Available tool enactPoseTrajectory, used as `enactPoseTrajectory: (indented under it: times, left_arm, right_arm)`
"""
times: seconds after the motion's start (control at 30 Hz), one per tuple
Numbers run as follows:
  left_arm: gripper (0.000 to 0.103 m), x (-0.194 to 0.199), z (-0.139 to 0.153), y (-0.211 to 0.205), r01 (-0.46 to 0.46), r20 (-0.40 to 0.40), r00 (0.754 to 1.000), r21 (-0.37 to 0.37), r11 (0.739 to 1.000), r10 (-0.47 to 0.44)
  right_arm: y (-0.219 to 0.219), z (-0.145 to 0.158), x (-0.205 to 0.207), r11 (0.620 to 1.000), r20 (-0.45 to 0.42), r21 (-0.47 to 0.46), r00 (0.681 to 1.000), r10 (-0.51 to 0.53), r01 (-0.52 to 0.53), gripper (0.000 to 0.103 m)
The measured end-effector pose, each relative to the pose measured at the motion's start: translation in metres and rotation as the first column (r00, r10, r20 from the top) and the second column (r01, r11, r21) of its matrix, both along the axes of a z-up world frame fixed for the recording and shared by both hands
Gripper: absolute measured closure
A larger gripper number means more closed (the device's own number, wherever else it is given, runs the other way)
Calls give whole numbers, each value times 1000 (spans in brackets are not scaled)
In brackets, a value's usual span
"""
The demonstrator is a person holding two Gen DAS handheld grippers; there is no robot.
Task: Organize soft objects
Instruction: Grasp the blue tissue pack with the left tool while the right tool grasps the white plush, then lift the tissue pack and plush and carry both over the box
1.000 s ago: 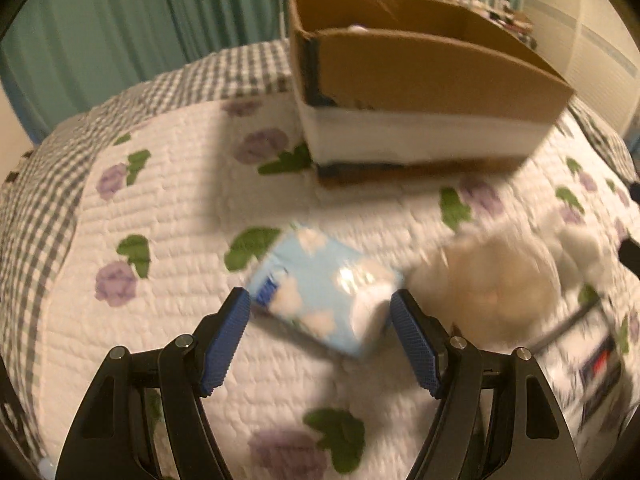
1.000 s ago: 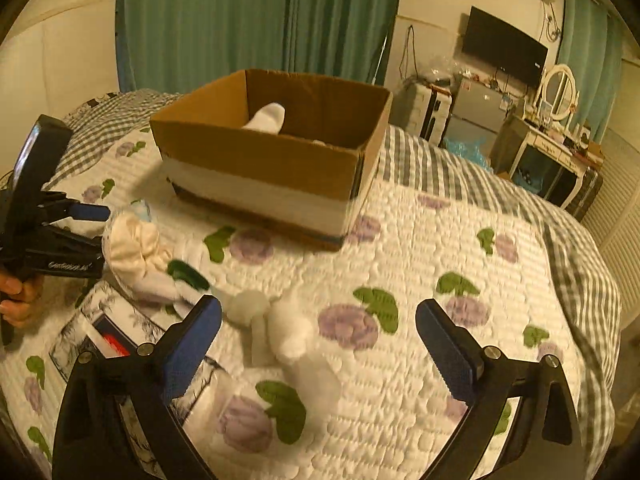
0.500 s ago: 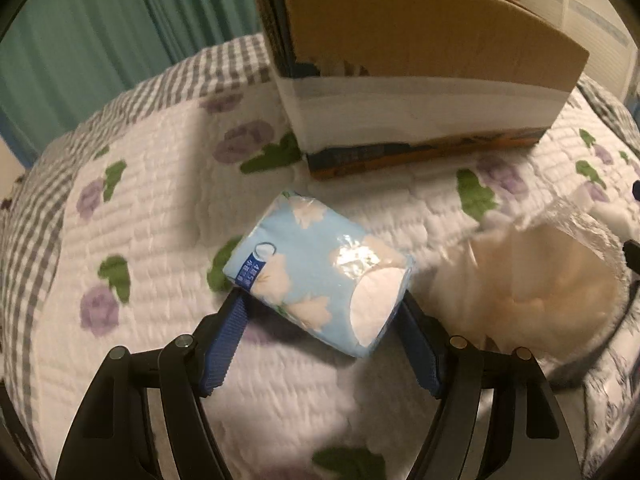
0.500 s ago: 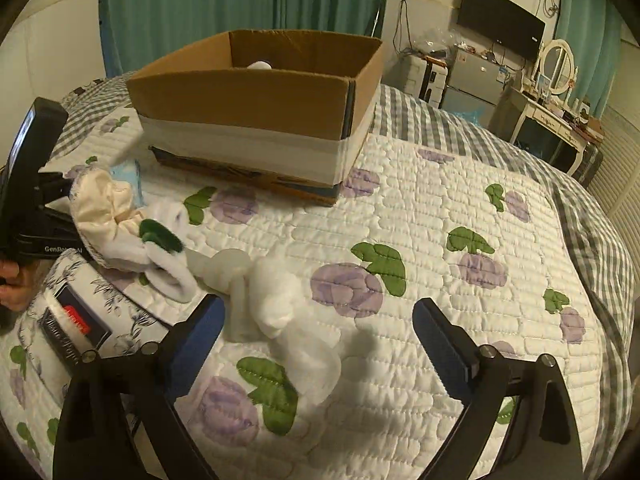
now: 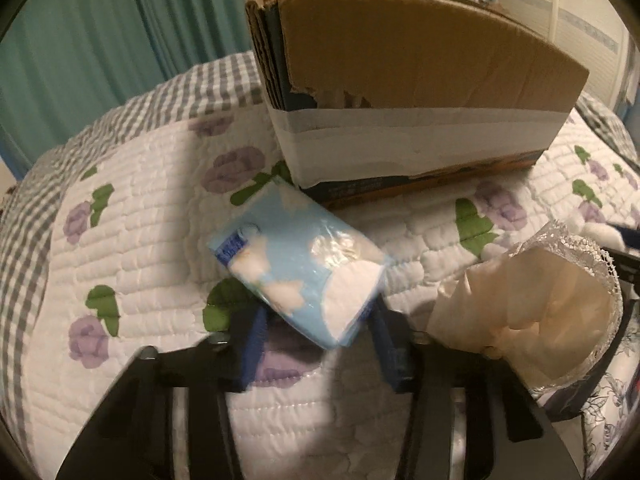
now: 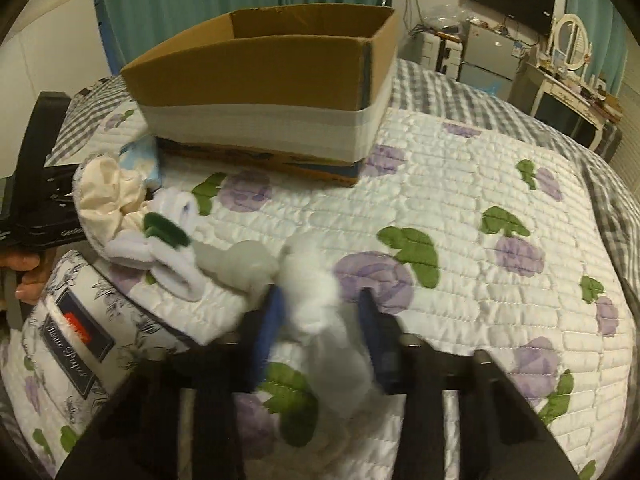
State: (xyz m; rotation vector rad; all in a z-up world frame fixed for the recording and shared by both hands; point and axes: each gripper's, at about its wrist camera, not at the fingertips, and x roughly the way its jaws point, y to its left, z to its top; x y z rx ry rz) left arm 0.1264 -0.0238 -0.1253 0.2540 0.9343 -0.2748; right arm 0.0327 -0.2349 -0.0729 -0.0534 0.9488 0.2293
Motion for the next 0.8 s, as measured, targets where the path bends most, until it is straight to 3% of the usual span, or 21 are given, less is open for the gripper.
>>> enactPoseTrajectory:
  times: [0.4, 0.8]
  left_arm:
    - [71, -21, 16, 6, -4, 23, 1000, -69, 998, 6]
    - [71, -70, 82, 13, 11, 159, 987, -137, 991, 11]
  right_arm:
    - [2, 13, -15, 999, 49, 13, 998, -35, 34, 82]
    - [9, 64, -48, 999, 159, 20, 986, -44, 42, 82]
